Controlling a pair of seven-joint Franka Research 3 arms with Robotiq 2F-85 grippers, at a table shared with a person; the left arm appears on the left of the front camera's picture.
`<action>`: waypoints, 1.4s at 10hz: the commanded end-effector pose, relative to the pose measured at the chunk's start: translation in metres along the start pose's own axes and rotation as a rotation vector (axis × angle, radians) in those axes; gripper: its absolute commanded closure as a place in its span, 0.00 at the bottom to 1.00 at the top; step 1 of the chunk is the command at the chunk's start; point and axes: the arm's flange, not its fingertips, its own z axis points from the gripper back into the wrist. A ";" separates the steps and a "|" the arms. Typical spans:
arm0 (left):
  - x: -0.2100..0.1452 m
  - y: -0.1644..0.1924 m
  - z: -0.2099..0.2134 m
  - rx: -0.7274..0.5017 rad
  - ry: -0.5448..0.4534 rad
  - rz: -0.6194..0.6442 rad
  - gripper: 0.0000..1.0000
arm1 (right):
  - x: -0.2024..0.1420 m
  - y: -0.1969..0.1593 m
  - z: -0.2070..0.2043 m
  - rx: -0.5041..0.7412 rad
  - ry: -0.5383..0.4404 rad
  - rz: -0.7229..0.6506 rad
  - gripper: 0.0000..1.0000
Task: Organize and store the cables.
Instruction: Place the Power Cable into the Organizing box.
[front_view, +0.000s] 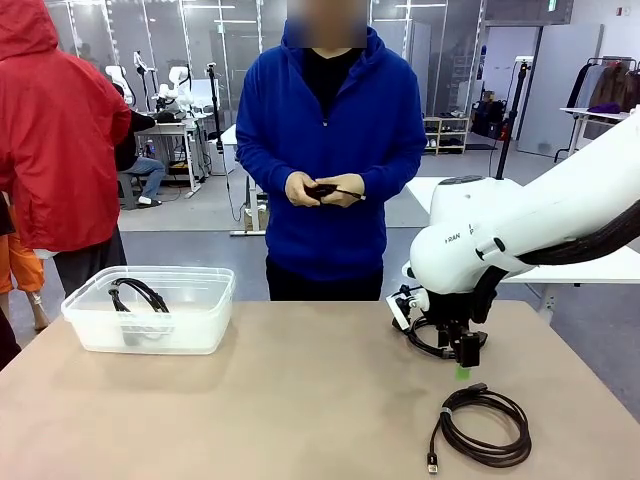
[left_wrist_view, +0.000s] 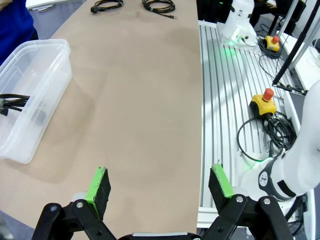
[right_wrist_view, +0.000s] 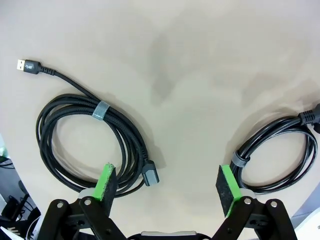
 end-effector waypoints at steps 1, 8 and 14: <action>0.002 0.000 0.000 0.009 -0.012 -0.003 0.00 | -0.015 -0.002 0.010 -0.026 0.014 0.001 0.00; 0.002 0.000 0.000 0.009 -0.012 -0.003 0.00 | -0.075 -0.020 0.043 -0.078 -0.093 -0.140 0.00; 0.002 0.000 0.000 0.009 -0.012 -0.003 0.00 | -0.184 0.000 0.048 -0.084 -0.453 -0.332 0.00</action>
